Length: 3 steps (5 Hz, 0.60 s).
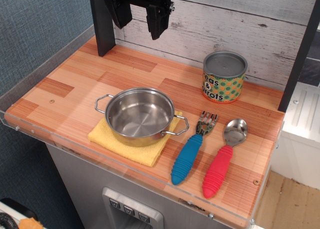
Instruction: Put the spoon on the left side of the pot
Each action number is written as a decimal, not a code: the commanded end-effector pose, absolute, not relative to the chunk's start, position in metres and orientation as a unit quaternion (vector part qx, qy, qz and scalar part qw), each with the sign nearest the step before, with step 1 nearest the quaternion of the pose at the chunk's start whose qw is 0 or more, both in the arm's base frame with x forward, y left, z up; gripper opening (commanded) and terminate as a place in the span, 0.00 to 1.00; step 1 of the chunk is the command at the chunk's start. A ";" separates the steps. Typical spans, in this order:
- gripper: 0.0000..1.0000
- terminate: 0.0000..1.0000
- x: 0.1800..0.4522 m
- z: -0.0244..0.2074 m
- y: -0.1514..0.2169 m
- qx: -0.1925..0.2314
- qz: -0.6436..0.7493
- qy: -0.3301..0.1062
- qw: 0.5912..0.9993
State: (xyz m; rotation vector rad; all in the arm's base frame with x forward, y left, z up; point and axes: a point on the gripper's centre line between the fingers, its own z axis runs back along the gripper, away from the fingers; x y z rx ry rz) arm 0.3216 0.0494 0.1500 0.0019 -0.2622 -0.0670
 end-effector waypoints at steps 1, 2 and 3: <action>1.00 0.00 0.322 0.150 0.049 0.001 -0.033 -0.131 0.991; 1.00 0.00 0.318 0.151 0.037 -0.001 -0.029 -0.142 0.989; 1.00 0.00 0.313 0.146 0.014 0.000 -0.038 -0.135 0.990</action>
